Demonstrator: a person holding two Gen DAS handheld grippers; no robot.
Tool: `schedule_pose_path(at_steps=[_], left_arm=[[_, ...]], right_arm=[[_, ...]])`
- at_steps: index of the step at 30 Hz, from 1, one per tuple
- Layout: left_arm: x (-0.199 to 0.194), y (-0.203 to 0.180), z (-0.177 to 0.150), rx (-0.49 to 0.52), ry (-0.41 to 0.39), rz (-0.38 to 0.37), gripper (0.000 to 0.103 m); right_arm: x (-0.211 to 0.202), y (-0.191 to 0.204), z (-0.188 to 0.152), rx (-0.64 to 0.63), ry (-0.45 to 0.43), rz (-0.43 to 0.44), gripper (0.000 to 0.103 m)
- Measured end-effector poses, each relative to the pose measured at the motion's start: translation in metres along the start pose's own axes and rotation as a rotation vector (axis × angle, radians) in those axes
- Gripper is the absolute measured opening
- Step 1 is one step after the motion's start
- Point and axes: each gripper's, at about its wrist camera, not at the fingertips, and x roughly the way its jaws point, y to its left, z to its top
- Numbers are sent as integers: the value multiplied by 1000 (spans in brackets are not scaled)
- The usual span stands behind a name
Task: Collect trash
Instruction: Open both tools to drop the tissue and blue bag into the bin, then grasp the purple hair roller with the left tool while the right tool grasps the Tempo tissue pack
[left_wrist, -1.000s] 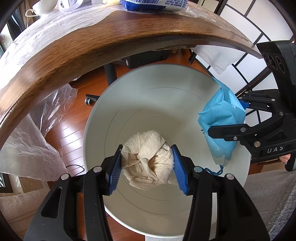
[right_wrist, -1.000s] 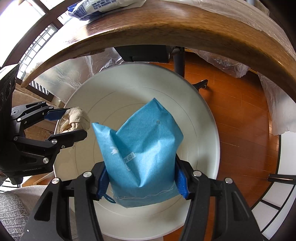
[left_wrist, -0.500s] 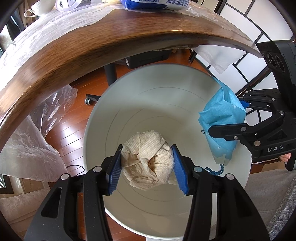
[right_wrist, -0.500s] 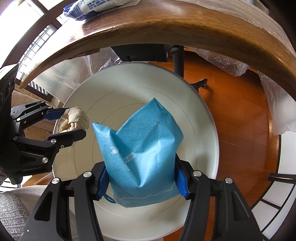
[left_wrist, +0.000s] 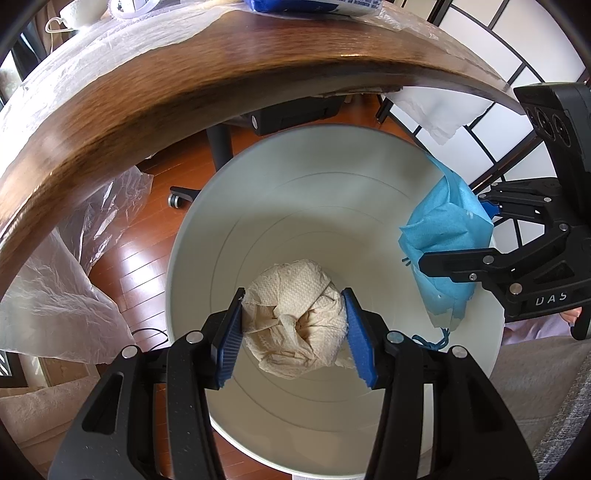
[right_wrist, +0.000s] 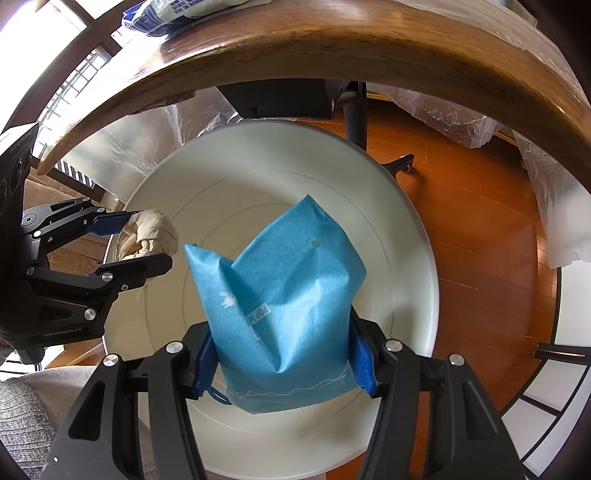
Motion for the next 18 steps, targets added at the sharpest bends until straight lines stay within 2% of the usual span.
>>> schedule_pose_path(at_steps=[2,3,4,6,8,11,14,15,18], left_arm=[[-1,1,0,-2,-11,-14,54],[-1,0,0,1,-12,-12,70],[-2,0,1,4,-15,6,88],[-6,0,-1,14,-42,4,89],[-12,1,-2,16,-49,-22,89],[-35,1,-2,32,-96,-13,89],[-89,2,1,16,-246,-55,91],[-108,4,5,0,-304,-71,99],[-147,10,24,-39,-448,-88,101]], right_arm=[[0,1,-2,3,1,1,59],[-2,0,-4,9,-4,1,67],[-4,1,-5,17,-14,-10,80],[-13,-1,-10,39,-44,-32,88],[-22,-4,-14,60,-63,-35,88],[-43,-4,-19,83,-116,-60,88],[-73,2,-21,69,-204,-121,91],[-85,5,-22,68,-239,-146,94],[-111,12,-23,69,-330,-180,95]])
